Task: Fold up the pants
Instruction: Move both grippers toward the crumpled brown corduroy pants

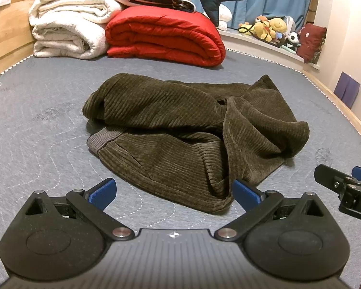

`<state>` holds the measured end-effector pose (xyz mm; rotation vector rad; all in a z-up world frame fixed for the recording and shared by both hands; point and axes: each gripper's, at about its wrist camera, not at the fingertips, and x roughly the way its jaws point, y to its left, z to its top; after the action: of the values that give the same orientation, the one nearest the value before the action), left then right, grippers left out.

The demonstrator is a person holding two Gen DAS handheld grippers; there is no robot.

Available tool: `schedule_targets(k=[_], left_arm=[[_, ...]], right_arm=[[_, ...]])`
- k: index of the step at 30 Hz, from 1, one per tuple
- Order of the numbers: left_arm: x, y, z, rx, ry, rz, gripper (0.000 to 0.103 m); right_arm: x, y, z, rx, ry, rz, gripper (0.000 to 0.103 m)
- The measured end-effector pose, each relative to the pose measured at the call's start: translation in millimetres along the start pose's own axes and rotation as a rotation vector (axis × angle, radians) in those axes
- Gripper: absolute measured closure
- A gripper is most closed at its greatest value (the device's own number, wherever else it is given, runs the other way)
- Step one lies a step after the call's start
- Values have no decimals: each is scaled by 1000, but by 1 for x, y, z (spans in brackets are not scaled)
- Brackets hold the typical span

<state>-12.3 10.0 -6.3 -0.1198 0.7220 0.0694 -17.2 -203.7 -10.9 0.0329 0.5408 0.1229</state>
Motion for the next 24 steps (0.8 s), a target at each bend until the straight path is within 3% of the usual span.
schedule_targets(k=[2,4,6,7,9,11,14,18,21,23,24], left_arm=[[0,1,0,-5,3,-16,2],[-1,1,0,-6,8,-41,9],[0,-2,0,12,14,-62,36],[0,-4,0,19,17,-74,43],[2,-7,1,34,35,-103,73],[9,-11,6,53,87,-123,79],[22,-18,20,92,182,-138,81],[44,-15,35,140,161,-56,79],[81,24,41,14,149,60,79],[108,57,47,-108,226,135,77],[114,69,50,-151,239,139,67]], right_arm=[[-1,1,0,-4,-6,-7,11],[-2,2,1,2,-22,-8,16],[-3,1,2,13,-20,-6,20],[-3,1,3,16,-25,-4,20],[-4,0,6,15,-24,-4,23],[-4,-3,10,16,-31,-3,25],[-2,-12,18,53,-33,-4,29],[9,-24,30,94,-18,7,34],[25,-27,36,119,30,25,34],[38,-23,36,137,68,71,34],[45,-19,36,151,83,100,33]])
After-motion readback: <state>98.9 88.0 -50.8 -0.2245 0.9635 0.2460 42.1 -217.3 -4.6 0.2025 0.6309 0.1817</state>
